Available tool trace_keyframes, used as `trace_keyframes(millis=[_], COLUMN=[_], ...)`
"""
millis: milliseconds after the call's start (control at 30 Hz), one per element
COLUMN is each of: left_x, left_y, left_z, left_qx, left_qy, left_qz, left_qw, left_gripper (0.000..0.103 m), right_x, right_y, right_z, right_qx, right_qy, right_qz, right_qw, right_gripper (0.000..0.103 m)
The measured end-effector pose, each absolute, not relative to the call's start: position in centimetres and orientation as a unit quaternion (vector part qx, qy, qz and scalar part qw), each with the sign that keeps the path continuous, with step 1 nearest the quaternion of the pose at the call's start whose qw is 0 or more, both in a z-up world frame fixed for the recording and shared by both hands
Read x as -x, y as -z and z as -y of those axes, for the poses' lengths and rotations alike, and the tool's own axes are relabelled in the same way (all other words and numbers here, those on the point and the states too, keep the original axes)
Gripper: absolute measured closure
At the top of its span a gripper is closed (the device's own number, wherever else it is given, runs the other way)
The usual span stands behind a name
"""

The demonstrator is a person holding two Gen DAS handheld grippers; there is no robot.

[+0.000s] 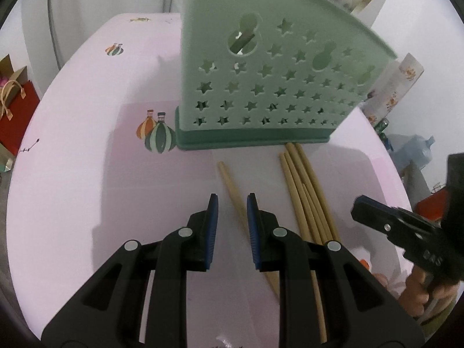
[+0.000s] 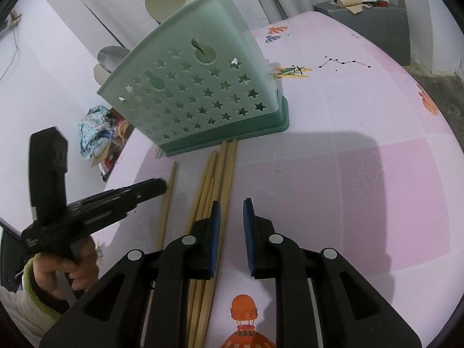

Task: Organize utensils
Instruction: 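Grasp one wooden chopstick with the left gripper, then lift the chopstick with the left gripper while the right gripper grasps another chopstick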

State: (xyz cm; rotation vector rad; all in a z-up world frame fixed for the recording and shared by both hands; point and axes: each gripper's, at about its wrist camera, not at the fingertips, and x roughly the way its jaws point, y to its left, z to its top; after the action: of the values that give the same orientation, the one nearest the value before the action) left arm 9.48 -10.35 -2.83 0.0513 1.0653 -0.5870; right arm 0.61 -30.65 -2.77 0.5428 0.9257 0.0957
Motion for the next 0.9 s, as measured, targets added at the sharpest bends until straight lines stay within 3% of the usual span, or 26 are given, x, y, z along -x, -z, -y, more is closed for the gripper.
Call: trace_keyframes(millis=[133, 367, 900], left_x=[-9.6, -9.3, -9.9], left_y=[3.0, 3.0, 0.0], left_z=[11.7, 12.2, 6.0], left_qx=[-0.037, -0.038, 0.163], left_qy=[0.266, 0.264, 0.313], left_qz=[-0.492, -0.48, -0.454], left_qw=[0.828, 0.836, 0.818], left_gripper=[0.095, 0.099, 0.099], right_x=[-0.5, -0.2, -3.1], right_y=[3.0, 2.9, 2.9], right_z=[30.8, 31.2, 30.3], right_qx=[-0.265, -0.269, -0.249], right_qy=[-0.046, -0.041, -0.058], right_qz=[-0.44, -0.438, -0.46], right_qw=[0.857, 0.857, 0.85], right_gripper=[0.087, 0.087, 0.087])
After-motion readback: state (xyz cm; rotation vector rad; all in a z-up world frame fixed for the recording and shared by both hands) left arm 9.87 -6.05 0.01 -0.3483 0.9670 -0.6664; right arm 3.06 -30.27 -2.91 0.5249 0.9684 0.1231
